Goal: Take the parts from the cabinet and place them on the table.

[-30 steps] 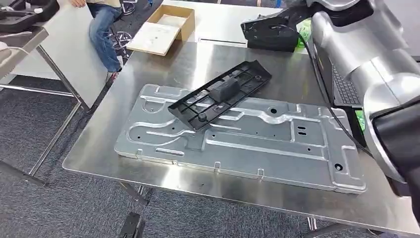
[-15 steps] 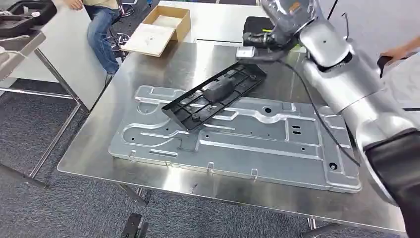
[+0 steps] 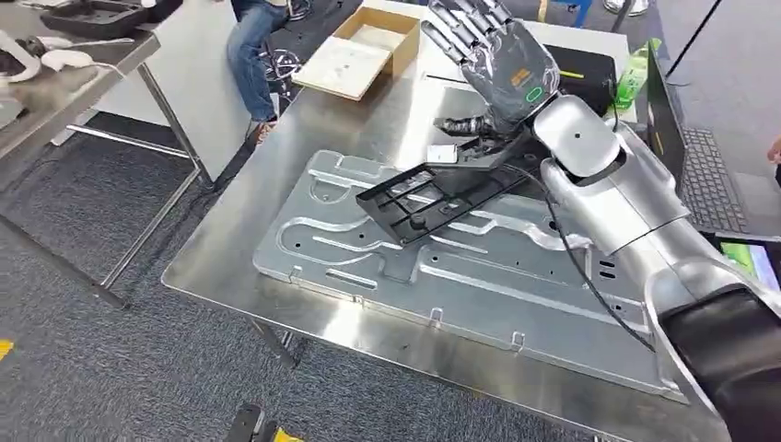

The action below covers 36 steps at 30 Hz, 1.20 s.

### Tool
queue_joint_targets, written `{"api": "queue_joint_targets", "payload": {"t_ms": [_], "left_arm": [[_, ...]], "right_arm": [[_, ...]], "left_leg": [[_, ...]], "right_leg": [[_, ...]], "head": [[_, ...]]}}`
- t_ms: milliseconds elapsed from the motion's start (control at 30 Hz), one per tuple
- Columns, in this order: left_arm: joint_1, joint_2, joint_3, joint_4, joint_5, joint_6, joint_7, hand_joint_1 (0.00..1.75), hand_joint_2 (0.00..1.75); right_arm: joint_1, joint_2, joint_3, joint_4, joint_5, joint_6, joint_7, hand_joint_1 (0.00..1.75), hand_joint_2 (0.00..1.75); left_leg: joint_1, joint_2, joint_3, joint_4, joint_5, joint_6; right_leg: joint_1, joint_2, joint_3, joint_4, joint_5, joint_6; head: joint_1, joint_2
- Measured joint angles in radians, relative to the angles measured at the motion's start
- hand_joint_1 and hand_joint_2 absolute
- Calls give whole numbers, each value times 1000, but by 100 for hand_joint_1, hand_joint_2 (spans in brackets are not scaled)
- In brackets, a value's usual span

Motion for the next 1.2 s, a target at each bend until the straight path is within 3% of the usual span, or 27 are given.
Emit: {"api": "queue_joint_targets", "payload": {"t_ms": [100,133,200,233,300,333,367,433,467,500,533,600,633,667,700,733,800,833,867,900,933,967,1000,1033,1133,1167,1200], "left_arm": [[6,-2,-6,0,-4,24,-11,0,0],[10,-2,-6,0,-4,30,-11,0,0],[15,-4,-6,0,-2,37,-18,0,0],[13,-4,-6,0,-2,43,-22,0,0],[11,-5,-6,0,0,65,-29,0,0],[11,-6,-6,0,0,70,-29,0,0],[13,-6,-6,0,1,72,-29,0,0],[13,-6,-6,0,2,75,-31,0,0],[13,-5,-6,0,2,77,-31,0,0],[11,-5,-6,0,2,77,-32,0,0],[8,-6,-6,0,2,77,-34,0,0],[11,-6,-6,0,2,77,-34,0,0],[12,-6,-6,0,2,77,-34,0,0],[14,-7,-6,0,2,80,-35,0,0],[14,-10,-6,0,2,87,-41,0,0],[11,-10,-6,0,2,95,-45,0,0],[6,-10,-7,0,2,109,-55,0,0],[6,-10,-7,0,2,113,-61,0,0],[7,-9,-6,0,3,116,-66,0,0],[8,-8,-6,0,6,118,-72,0,0],[7,-8,-6,0,6,119,-75,0,0],[5,-7,-6,0,8,123,-79,0,0],[5,-7,-6,0,9,125,-84,0,0],[-3,-6,-6,0,11,128,-89,0,0],[-5,-5,-6,0,18,129,-95,0,0],[-6,0,-6,0,18,129,-95,0,0],[-6,-3,-6,0,18,128,-96,0,0]], "right_arm": [[3,6,-15,-5,7,1,-6,0,0],[2,11,-19,-7,8,1,-6,0,0],[1,18,-26,-12,8,2,-8,0,0],[-1,19,-27,-13,9,4,-11,0,0],[-1,19,-31,-14,10,16,-13,0,0],[-1,21,-32,-14,11,17,-15,0,0],[-1,23,-32,-14,12,17,-16,0,0],[-2,27,-36,-16,12,17,-17,0,0],[-4,29,-39,-16,12,17,-17,0,0],[-7,29,-42,-18,12,17,-17,0,0],[-11,29,-45,-18,12,17,-17,0,0],[-11,31,-45,-19,12,18,-18,0,0],[-12,37,-45,-19,12,18,-18,0,0],[-13,37,-47,-21,12,17,-18,0,0],[-15,37,-50,-21,12,17,-18,0,0],[-18,37,-50,-21,13,16,-18,0,0],[-14,34,-50,-21,16,14,-19,0,0],[-10,33,-50,-21,18,15,-19,0,0],[-9,32,-50,-21,18,18,-19,0,0],[-10,33,-50,-21,18,22,-20,0,0],[-16,33,-50,-21,18,25,-21,0,0],[-24,33,-51,-22,18,32,-21,0,0],[-33,33,-51,-22,19,37,-21,0,0],[-45,33,-51,-22,19,42,-22,0,0],[-80,38,-51,-22,20,57,-26,0,0],[-96,45,-51,-22,20,61,-26,0,0],[-107,53,-51,-23,20,65,-26,0,0]], "left_leg": [[8,-27,-12,1,6,-17],[8,-36,-14,2,7,-22],[3,30,-30,45,-26,-33],[7,56,-65,117,-66,-40],[12,73,-142,277,-132,-47],[14,76,-164,318,-136,-49],[14,77,-158,302,-116,-49],[13,86,-79,150,-32,-41],[9,112,-29,57,6,-33],[-2,159,-5,1,0,-25],[-9,153,-2,-3,3,-15],[-10,130,-9,-2,4,-11],[-10,116,-7,-7,9,-4],[2,107,3,-23,18,5],[0,96,5,-28,21,8],[1,88,3,-28,23,13],[0,65,3,-27,23,18],[-1,50,2,-25,23,18],[-1,36,2,-23,23,18],[0,21,3,-20,22,17],[1,7,3,-14,21,15],[1,-7,2,-7,17,11],[4,-18,-7,-1,13,7],[-2,-29,-18,13,12,2],[11,-66,-28,0,22,-19],[9,-71,-33,3,20,-23],[1,-16,-41,26,3,-29]], "right_leg": [[10,-27,-5,-2,7,-14],[5,-37,-4,-8,11,-21],[1,-57,3,-16,14,-34],[3,-69,4,-16,13,-38],[5,-92,5,-16,11,-41],[6,-104,5,-16,10,-42],[6,-114,6,-15,9,-41],[8,-136,13,-16,4,-38],[9,-147,18,-16,1,-36],[14,-155,21,-16,-2,-32],[18,-163,20,-16,-4,-26],[18,-184,24,-20,-4,-19],[22,-197,30,-24,-3,-12],[20,-186,30,-19,-14,-4],[14,-136,22,4,-33,-3],[15,-97,-8,65,-70,-4],[16,-70,-87,227,-137,-1],[16,-68,-117,280,-145,-1],[15,-68,-123,280,-127,-1],[15,-68,-106,235,-88,-2],[13,-63,-70,154,-37,-4],[10,-42,-27,61,11,-5],[3,18,-6,11,11,-8],[-1,37,-5,-10,9,-5],[11,0,-7,-4,10,-17],[-6,-17,0,-17,17,-27],[-3,-29,5,-22,18,-33]], "head": [[0,0],[1,0],[-4,0],[-3,0],[-3,0],[-3,0],[-3,0],[-4,0],[-3,0],[-3,0],[-3,0],[-3,0],[-3,0],[-2,0],[-2,0],[-2,0],[-2,0],[-2,0],[-2,0],[-2,0],[-2,0],[-2,0],[-2,0],[-3,0],[-2,0],[-2,0],[-3,0]]}}
